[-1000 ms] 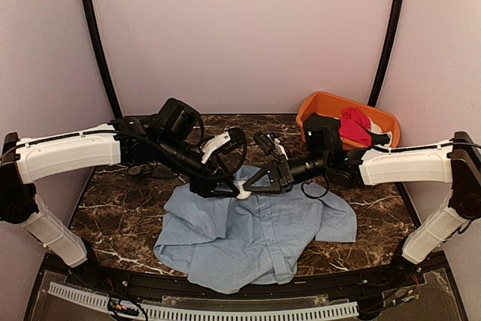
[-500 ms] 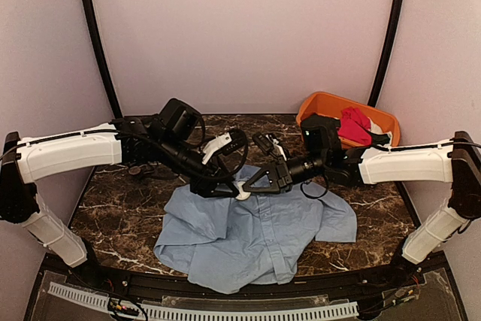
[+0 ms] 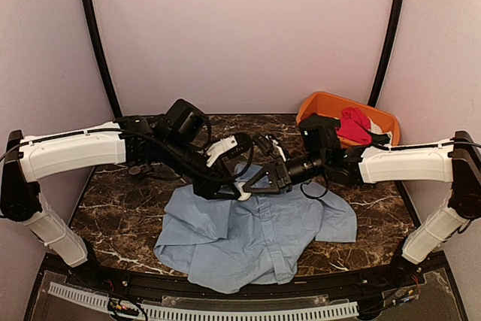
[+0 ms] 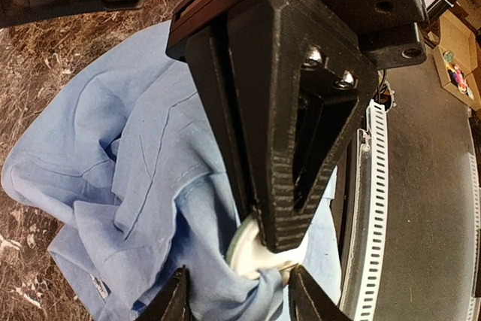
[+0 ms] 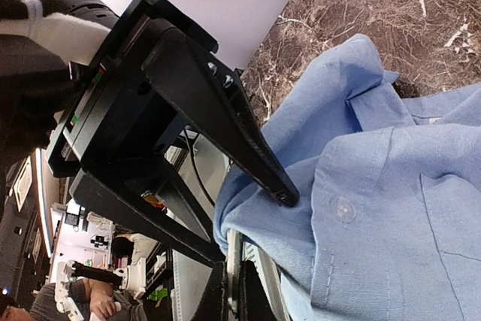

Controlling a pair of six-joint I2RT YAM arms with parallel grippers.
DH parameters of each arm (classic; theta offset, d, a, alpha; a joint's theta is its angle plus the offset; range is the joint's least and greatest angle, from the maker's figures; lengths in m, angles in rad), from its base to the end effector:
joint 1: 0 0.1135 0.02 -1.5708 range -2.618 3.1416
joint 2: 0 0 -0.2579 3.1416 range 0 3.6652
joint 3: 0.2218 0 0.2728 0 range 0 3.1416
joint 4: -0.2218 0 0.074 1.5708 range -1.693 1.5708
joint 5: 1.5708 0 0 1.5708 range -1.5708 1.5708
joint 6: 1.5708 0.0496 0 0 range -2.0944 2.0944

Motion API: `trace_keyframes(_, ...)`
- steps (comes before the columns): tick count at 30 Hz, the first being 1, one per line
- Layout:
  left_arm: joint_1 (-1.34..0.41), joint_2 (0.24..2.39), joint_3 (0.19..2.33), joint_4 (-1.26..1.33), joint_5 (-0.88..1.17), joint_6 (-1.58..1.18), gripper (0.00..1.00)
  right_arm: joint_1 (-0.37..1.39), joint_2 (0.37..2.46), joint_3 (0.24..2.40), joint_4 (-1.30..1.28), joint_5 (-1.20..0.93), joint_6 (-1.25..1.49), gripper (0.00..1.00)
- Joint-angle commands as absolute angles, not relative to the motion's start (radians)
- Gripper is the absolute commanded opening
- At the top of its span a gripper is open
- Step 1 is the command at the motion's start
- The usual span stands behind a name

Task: Pin the brooch onto the clothing
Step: Pin the brooch to the flattened clothing.

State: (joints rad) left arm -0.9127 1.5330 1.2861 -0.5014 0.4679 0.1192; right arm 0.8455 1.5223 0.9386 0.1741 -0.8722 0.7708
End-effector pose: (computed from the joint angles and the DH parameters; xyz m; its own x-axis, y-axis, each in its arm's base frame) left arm 0.2084 -0.3061 0.2839 -0.3052 0.5683 -0.7641 0.9513 0.2183 -0.2175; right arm 0.2102 0.2944 0.2323 -0.8494 -0.2827 -0.4455 -0.4954 0.1366 0.8578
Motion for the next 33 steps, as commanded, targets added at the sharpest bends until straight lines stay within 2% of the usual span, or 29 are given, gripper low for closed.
trace_keyframes(1, -0.924, 1.555, 1.311, -0.523, 0.408, 0.122, 0.44, 0.871, 1.519, 0.983, 0.22, -0.889, 0.755, 0.0)
trace_keyframes(11, -0.924, 1.544, 1.31, -0.528, 0.407, 0.123, 0.43, 0.873, 1.521, 0.991, 0.199, -0.891, 0.738, 0.0)
trace_keyframes(21, -0.898, 1.412, 1.237, -0.424, 0.622, 0.166, 0.44, 0.852, 1.52, 0.962, 0.233, -0.903, 0.762, 0.0)
trace_keyframes(33, -0.861, 1.479, 1.275, -0.474, 0.65, 0.149, 0.44, 0.835, 1.526, 0.973, 0.242, -0.936, 0.762, 0.0)
